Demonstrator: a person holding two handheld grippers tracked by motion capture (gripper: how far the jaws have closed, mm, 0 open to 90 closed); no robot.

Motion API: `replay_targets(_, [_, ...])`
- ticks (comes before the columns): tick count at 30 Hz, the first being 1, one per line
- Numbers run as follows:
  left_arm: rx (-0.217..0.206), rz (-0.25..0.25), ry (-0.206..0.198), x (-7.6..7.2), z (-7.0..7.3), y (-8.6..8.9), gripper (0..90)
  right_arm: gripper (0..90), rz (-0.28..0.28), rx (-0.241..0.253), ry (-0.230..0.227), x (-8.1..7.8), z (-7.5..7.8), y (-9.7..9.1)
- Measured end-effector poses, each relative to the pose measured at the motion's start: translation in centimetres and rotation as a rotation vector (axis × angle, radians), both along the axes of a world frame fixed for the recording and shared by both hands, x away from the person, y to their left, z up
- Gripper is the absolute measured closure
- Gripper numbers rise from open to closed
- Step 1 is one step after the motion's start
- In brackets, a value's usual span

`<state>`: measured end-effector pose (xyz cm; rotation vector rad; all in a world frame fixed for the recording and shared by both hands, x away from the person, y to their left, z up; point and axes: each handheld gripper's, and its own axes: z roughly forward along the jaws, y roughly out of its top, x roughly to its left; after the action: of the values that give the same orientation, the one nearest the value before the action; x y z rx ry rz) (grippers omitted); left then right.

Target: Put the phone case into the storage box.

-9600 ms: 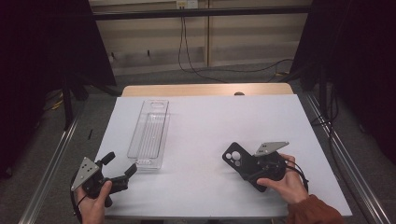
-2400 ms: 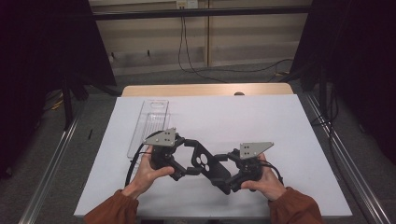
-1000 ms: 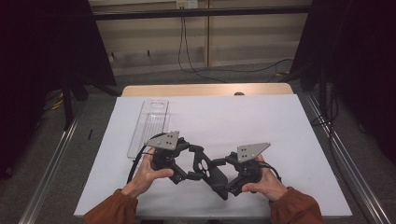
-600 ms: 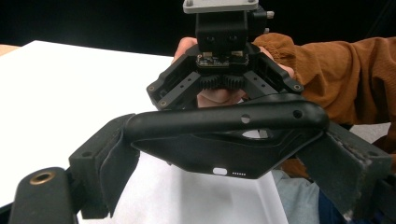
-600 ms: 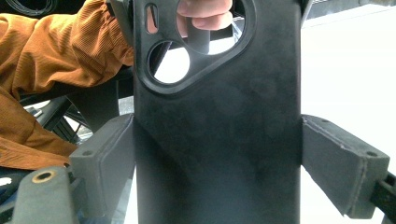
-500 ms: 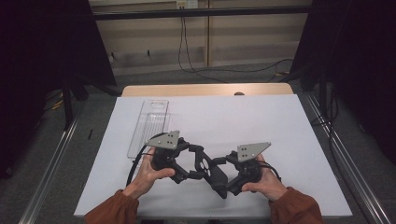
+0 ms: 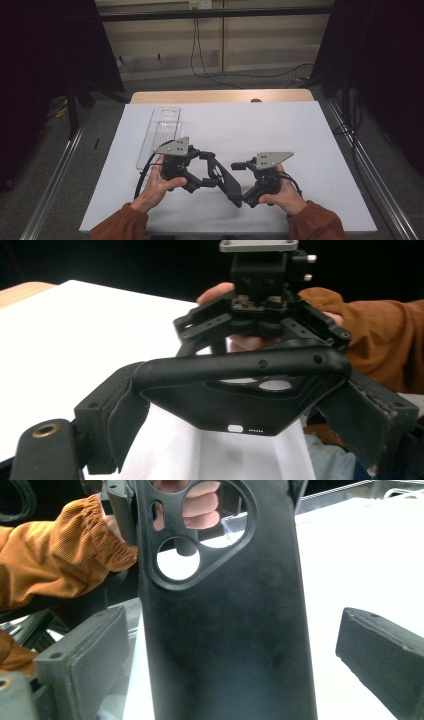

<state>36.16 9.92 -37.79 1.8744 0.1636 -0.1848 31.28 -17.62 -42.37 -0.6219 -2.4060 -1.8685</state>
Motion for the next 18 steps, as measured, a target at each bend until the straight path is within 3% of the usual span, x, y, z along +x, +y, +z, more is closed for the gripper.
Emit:
replay_targets(9, [0.006, 0.104, -0.006, 0.3, 0.5, 0.9, 14.3, 0.3, -0.078, 0.002, -0.01, 0.1, 0.2, -0.5])
replay_targets(18, [0.009, 0.172, -0.006, 0.4, 0.8, 1.4, 14.2, 0.2, -0.208, 0.001, 0.002, 0.1, 0.4, -1.0])
